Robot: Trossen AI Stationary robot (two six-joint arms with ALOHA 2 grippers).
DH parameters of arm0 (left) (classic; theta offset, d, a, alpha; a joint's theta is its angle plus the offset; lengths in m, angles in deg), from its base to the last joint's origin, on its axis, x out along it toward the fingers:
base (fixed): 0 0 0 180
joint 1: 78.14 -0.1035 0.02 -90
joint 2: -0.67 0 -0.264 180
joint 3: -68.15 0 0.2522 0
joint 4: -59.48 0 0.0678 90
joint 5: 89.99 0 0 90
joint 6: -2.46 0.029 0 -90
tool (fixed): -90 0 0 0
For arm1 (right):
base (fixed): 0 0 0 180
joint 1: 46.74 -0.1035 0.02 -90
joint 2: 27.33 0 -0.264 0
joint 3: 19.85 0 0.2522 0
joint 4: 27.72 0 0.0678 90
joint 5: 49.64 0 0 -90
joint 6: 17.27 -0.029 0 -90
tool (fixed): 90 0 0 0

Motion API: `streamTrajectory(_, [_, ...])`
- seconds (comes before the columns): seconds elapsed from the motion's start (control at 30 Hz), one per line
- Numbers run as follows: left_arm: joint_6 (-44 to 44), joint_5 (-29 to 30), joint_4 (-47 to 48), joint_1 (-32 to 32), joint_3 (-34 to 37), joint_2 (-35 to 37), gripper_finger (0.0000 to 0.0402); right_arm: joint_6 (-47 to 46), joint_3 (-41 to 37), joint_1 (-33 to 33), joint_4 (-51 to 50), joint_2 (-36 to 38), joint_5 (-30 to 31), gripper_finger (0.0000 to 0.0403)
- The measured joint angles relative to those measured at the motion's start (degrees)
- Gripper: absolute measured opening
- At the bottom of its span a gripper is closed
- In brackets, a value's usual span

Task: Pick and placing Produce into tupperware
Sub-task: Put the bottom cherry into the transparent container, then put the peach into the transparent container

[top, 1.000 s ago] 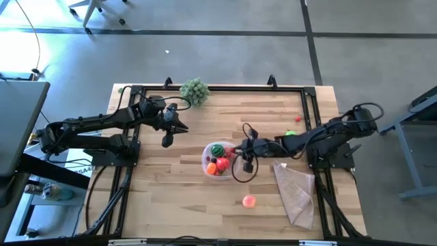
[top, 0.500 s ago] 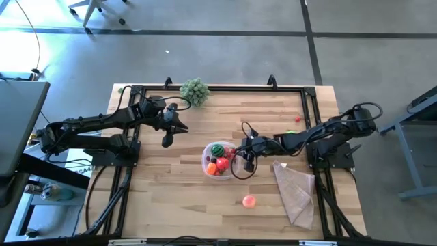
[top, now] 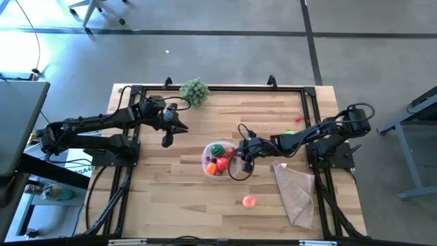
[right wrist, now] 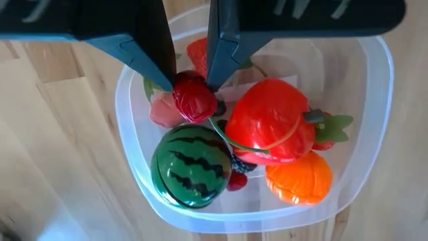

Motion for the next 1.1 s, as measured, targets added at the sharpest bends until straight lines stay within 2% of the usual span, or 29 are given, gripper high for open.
streamTrajectory(0.17, [0.01, 0.01, 0.00, -0.02, 0.00, 0.01, 0.0051, 0.35, 0.00, 0.00, -0.03, 0.00, -0.82, 0.0065])
streamTrajectory(0.53, [0.01, 0.00, 0.00, -0.01, 0.00, 0.00, 0.0051, -0.02, 0.00, 0.27, 0.02, 0.00, -0.16, 0.0107])
streamTrajectory(0.83, [0.00, 0.02, 0.00, -0.01, 0.00, 0.01, 0.0051, 1.12, 0.00, 0.72, 0.89, 0.01, -0.18, 0.0110])
streamTrajectory(0.97, [0.02, 0.02, 0.00, 0.00, 0.00, 0.02, 0.0051, 2.96, 0.00, 0.72, 2.77, 1.47, -3.22, 0.0110])
streamTrajectory(1.1, [0.01, 0.01, 0.00, -0.01, 0.00, 0.02, 0.0051, 1.69, 0.00, 0.46, -0.24, 6.45, -7.44, 0.0110])
